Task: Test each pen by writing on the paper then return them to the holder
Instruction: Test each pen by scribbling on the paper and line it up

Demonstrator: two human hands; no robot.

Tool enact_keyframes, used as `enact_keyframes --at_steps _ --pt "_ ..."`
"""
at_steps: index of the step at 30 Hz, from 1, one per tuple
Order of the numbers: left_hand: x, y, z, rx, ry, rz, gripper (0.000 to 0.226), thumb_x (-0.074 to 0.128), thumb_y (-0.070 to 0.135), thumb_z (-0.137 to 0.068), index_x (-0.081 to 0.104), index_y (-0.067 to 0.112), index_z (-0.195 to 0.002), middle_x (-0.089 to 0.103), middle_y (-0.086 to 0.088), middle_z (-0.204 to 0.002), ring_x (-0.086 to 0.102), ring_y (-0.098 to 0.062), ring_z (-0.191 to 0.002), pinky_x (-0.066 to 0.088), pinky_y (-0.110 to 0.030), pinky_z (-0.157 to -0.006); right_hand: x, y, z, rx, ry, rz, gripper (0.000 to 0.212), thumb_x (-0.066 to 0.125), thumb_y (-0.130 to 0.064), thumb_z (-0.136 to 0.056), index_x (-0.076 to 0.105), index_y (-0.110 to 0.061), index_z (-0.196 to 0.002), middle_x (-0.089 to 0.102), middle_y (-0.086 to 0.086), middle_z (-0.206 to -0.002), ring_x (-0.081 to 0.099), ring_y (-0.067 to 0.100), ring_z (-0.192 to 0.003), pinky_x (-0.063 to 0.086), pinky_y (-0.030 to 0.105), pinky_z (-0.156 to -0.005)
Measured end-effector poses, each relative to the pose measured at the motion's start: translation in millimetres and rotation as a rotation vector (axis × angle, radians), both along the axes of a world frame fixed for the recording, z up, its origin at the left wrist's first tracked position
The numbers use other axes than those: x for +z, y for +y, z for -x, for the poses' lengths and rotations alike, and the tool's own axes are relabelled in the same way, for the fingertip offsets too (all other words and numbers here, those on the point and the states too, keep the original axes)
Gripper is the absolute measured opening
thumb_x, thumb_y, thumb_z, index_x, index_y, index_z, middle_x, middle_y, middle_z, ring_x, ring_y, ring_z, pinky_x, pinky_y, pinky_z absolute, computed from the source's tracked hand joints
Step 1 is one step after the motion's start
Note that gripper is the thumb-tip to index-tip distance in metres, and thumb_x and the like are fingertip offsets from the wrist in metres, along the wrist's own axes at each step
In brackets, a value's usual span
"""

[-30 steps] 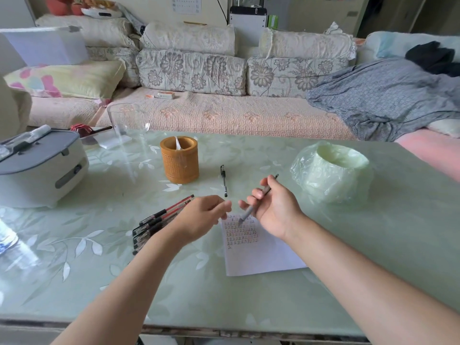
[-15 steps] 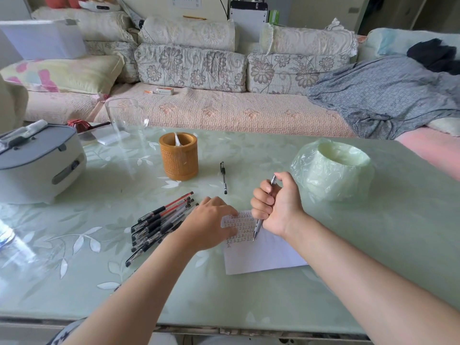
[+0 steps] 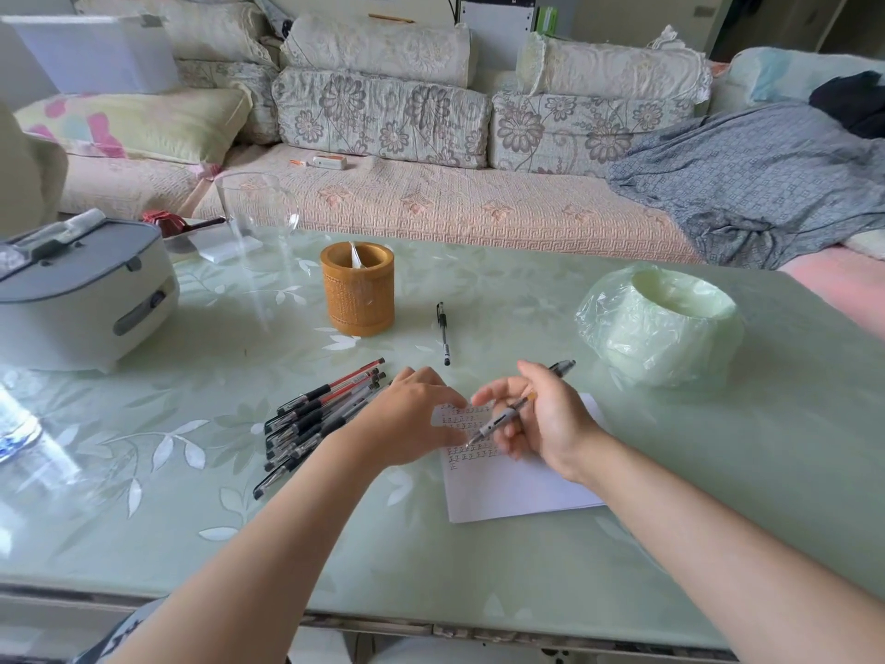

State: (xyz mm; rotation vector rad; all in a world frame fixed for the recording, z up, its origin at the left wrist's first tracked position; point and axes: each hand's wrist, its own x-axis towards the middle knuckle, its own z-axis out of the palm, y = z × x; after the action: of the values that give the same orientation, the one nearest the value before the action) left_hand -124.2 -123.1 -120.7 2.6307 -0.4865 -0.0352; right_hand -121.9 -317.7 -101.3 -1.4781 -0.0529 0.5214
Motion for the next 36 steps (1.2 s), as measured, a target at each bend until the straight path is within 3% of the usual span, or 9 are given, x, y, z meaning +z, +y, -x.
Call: enact_keyframes --at_steps 4,6,8,10,12,18,21,29,36 --pt "-1.2 2.0 -4.7 -0.016 -0.009 0.001 0.045 0.074 0.045 -0.08 0.064 0.036 -0.123 0.049 0.006 -0.115 0.039 -0.013 -0.111 0.034 -0.025 -0.092 -6.0 -2.7 6.4 0.126 -0.048 0.142 0.071 0.027 -0.056 -0.1 0.07 -0.002 -0.085 0.066 0.021 -0.066 0.06 0.028 -0.048 0.043 0.026 -0.044" --pt "-0.8 2.0 -7.2 -0.021 -0.011 0.013 0.044 0.075 0.043 -0.079 0.065 0.034 -0.121 0.049 0.006 -0.113 0.04 -0.013 -0.109 0.035 -0.024 -0.091 -7.6 -2.5 8.9 0.146 -0.127 0.192 0.052 0.053 -0.053 -0.093 0.07 -0.004 -0.085 0.068 0.02 -0.071 0.06 0.027 -0.049 0.043 0.025 -0.042" --pt "0.2 1.7 -9.6 -0.034 -0.015 0.012 0.045 0.077 0.044 -0.077 0.066 0.033 -0.12 0.049 0.006 -0.109 0.038 -0.012 -0.104 0.034 -0.024 -0.088 -10.5 -2.4 10.9 0.158 -0.254 0.298 0.022 0.073 -0.028 -0.084 0.065 -0.007 -0.082 0.063 0.012 -0.063 0.054 0.02 -0.045 0.039 0.023 -0.04" --pt "2.1 0.9 -11.4 -0.055 -0.013 -0.004 0.045 0.077 0.044 -0.077 0.066 0.033 -0.119 0.051 0.007 -0.106 0.037 -0.01 -0.099 0.03 -0.021 -0.08 -13.5 -1.1 13.3 0.153 -0.322 0.37 0.011 0.071 -0.004 -0.083 0.06 -0.007 -0.08 0.055 0.005 -0.057 0.05 0.015 -0.042 0.037 0.021 -0.041" --pt "4.2 -0.2 -12.7 -0.072 0.007 -0.015 0.043 0.077 0.041 -0.079 0.066 0.032 -0.119 0.055 0.007 -0.104 0.041 -0.009 -0.096 0.029 -0.019 -0.076 -16.6 0.4 15.7 0.151 -0.353 0.385 0.015 0.067 0.003 -0.082 0.058 -0.007 -0.076 0.051 0.004 -0.057 0.049 0.015 -0.043 0.038 0.023 -0.043" --pt "5.1 2.9 -14.6 -0.105 0.051 0.019 0.043 0.08 0.039 -0.076 0.067 0.034 -0.116 0.055 0.009 -0.099 0.046 -0.008 -0.092 0.032 -0.017 -0.072 -18.7 7.8 17.6 0.157 -0.381 0.329 0.018 0.059 0.006 -0.084 0.059 -0.01 -0.075 0.057 0.008 -0.056 0.047 0.019 -0.041 0.038 0.022 -0.043" --pt "3.6 4.2 -15.8 -0.102 0.064 0.023 0.046 0.08 0.04 -0.075 0.066 0.034 -0.118 0.056 0.009 -0.101 0.047 -0.008 -0.093 0.032 -0.01 -0.069 -19.6 7.0 17.0 0.157 -0.368 0.316 0.015 0.06 0.008 -0.084 0.06 -0.005 -0.077 0.056 0.002 -0.054 0.046 0.016 -0.041 0.038 0.022 -0.043" --pt "2.3 5.8 -16.4 -0.083 0.077 0.028 0.051 0.082 0.045 -0.071 0.065 0.036 -0.118 0.055 0.01 -0.103 0.045 -0.006 -0.094 0.033 -0.017 -0.077 -23.3 6.2 17.4 0.167 -0.415 0.358 0.026 0.064 0.008 -0.08 0.052 -0.01 -0.065 0.045 -0.007 -0.05 0.037 0.008 -0.044 0.03 0.02 -0.045" --pt "4.9 3.9 -14.3 -0.064 0.079 0.027 0.053 0.083 0.044 -0.07 0.065 0.034 -0.119 0.053 0.007 -0.104 0.045 -0.009 -0.096 0.033 -0.02 -0.077 -25.4 6.7 16.5 0.178 -0.405 0.387 0.03 0.065 0.003 -0.08 0.05 -0.017 -0.065 0.045 -0.007 -0.052 0.038 0.008 -0.044 0.032 0.02 -0.046"
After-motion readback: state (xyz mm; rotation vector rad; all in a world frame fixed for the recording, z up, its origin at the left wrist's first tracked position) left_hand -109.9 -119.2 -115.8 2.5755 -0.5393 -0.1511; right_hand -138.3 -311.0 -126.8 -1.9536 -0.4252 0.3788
